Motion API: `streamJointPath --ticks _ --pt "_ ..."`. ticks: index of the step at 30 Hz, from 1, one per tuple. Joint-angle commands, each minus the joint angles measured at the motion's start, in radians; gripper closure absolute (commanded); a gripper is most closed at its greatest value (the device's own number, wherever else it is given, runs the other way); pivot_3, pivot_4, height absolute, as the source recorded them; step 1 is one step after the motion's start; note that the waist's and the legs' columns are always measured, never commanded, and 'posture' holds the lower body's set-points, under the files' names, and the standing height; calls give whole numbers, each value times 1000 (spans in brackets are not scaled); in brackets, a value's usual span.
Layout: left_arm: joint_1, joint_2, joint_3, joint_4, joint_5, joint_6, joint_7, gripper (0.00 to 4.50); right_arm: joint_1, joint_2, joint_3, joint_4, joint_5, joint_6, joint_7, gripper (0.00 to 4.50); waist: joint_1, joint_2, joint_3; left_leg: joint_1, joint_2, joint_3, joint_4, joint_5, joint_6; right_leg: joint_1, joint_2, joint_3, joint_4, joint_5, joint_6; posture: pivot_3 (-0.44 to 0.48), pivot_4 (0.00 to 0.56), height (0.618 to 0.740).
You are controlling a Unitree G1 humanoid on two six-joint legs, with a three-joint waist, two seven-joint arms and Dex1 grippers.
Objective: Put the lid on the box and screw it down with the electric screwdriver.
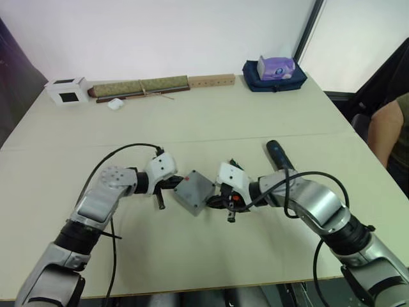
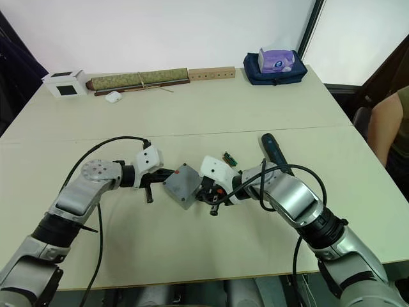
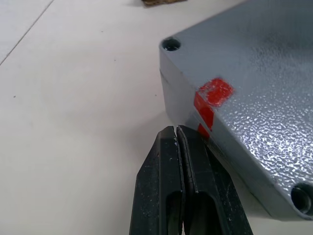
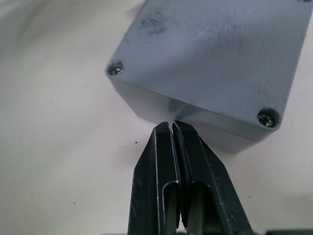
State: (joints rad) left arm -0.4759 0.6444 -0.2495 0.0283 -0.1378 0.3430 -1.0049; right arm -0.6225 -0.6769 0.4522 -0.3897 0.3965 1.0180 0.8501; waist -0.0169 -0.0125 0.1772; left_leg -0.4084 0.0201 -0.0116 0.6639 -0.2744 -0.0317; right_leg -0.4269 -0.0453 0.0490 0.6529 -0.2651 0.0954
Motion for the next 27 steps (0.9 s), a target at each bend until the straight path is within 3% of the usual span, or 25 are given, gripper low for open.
streamJointPath --ticks 1,7,15,27 --pt "52 91 40 -62 -5 -18 -63 4500 -8 -70 -66 -10 -38 -56 10 4459 -3 0 0 0 0 0 0 0 0 0 0 0 0 0 0 0 150 740" --pt "140 162 68 -192 -77 37 -130 4500 -44 -29 -88 112 -99 -156 -19 4459 -2 0 0 0 1 1 0 0 0 0 0 0 0 0 0 0 150 740" --pt "119 106 56 -232 -101 99 -84 4500 -70 132 -27 258 -168 -243 -34 4459 -1 0 0 0 0 1 0 0 0 0 0 0 1 0 0 0 150 740" --pt "48 57 44 -171 -71 80 -65 4500 -24 129 -26 179 -166 -186 11 4459 0 0 0 0 0 0 1 0 0 0 0 0 1 0 0 0 150 740"
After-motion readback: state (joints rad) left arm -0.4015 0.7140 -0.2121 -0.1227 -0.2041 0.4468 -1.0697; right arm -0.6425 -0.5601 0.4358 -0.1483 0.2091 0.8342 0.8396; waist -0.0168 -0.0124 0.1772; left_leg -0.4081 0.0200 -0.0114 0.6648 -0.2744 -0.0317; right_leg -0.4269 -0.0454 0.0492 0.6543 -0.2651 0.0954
